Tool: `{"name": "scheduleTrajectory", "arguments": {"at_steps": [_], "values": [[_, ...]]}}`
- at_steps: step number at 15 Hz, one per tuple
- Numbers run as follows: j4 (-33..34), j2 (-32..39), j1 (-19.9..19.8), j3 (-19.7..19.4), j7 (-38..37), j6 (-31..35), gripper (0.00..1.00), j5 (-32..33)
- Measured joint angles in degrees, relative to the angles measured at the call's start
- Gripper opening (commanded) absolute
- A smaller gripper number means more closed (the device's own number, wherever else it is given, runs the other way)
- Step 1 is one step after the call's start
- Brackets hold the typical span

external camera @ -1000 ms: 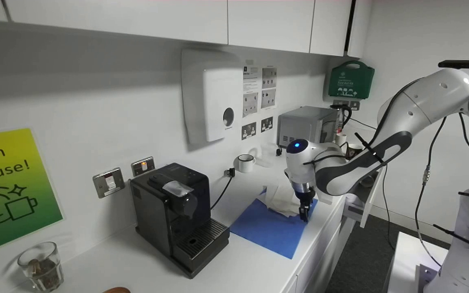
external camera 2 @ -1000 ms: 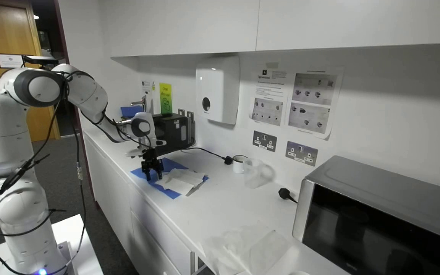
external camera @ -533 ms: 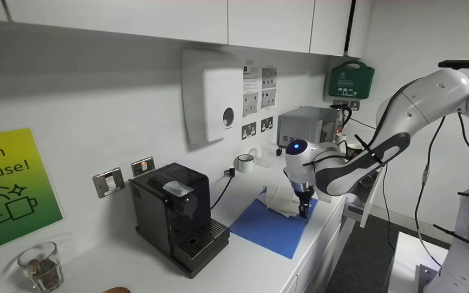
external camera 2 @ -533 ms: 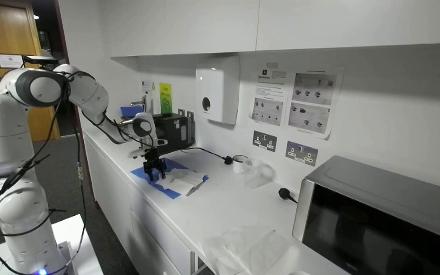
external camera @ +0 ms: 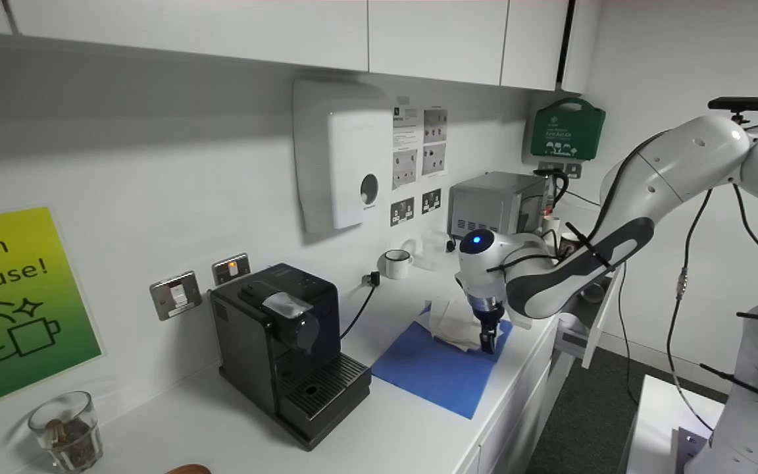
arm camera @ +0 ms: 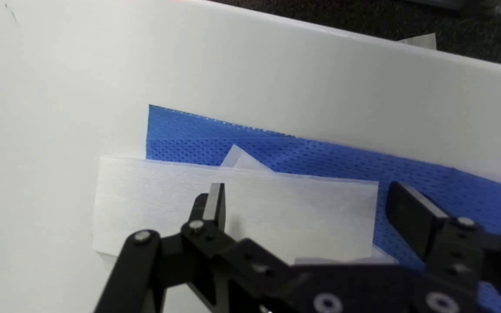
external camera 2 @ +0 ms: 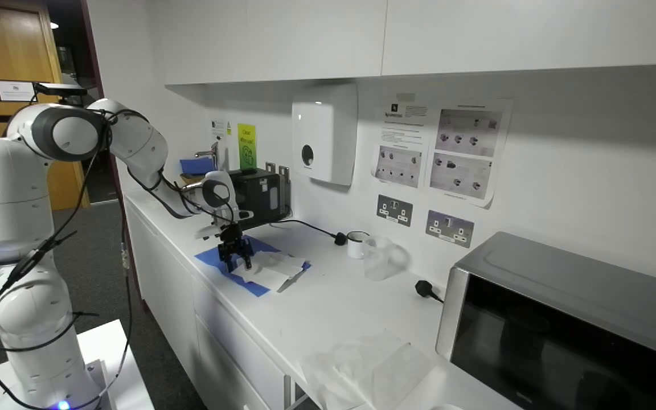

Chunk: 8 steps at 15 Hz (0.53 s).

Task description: Stack the paper towels to the left on the counter

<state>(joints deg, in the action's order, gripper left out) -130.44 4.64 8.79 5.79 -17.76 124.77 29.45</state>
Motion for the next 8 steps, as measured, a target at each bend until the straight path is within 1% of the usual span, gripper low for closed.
{"name": "scheduleTrajectory", "arguments": {"at_steps": [5, 6, 7, 8], "values": [[1.23, 1.23, 0.00, -0.39, 0.00, 0.62, 0.99, 0.01], [1.48, 1.38, 0.00, -0.42, 0.00, 0.62, 0.75, 0.01], [1.66, 1.52, 0.00, -0.46, 0.00, 0.62, 0.75, 0.01], [1.85, 1.69, 0.00, -0.52, 0.00, 0.62, 0.70, 0.01]]}}
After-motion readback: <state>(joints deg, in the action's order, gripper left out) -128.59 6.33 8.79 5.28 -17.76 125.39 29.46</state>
